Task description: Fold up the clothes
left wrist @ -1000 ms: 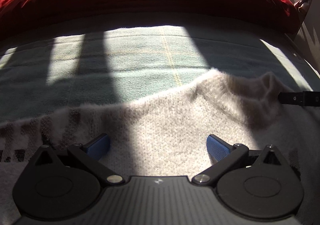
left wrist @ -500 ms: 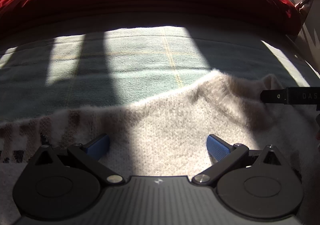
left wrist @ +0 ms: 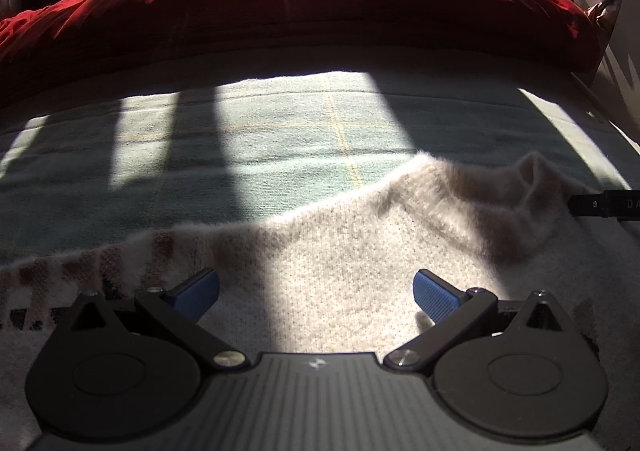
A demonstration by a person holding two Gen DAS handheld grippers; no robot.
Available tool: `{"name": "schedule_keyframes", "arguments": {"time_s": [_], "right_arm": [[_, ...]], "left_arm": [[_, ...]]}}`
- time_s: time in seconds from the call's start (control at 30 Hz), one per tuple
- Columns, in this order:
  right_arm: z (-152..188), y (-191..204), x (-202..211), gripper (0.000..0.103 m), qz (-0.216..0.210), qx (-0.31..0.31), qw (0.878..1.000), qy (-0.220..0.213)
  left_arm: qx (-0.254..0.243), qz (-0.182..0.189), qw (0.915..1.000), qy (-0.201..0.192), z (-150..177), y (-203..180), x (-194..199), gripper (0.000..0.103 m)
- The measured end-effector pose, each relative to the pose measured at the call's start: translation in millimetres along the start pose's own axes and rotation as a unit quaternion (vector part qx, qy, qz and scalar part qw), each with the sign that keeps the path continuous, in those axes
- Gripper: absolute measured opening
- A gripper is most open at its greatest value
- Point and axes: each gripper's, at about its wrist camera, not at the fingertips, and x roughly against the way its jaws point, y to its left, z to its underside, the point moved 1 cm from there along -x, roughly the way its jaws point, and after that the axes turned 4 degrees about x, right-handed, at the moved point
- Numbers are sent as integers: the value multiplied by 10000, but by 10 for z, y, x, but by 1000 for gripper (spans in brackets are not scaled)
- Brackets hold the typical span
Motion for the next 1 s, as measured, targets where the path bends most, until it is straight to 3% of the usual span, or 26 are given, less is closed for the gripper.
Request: {"name": "schedule_keyframes", "arguments": {"time_s": [0.23, 0.37, 0.5, 0.67, 0.8, 0.9, 1.0], "right_arm": [[25, -116, 465, 103, -101, -677, 9976, -120], [316, -110, 504, 103, -126, -801, 9963, 297], [444, 43, 353, 103, 99, -287, 9981, 545], [410, 85, 298, 103, 231, -205, 9972, 686], [407, 86, 293, 103, 244, -210, 9969, 718], [407, 95, 288, 103, 280, -181, 9969, 714], [419, 81, 299, 103, 242, -177, 9974, 656]], "left_arm": [[-122, 59, 9999, -18, 41, -63, 214, 102], [-288, 190, 9994, 57, 152, -109, 267, 102], [-345, 180, 9988, 281, 260, -99, 130, 102], [-292, 181, 9993, -157, 19, -8, 129, 102], [47, 132, 9998, -123, -215, 220, -53, 102], [220, 148, 9995, 172, -258, 405, -299, 102], [382, 158, 9990, 151, -300, 464, -320, 102]]}}
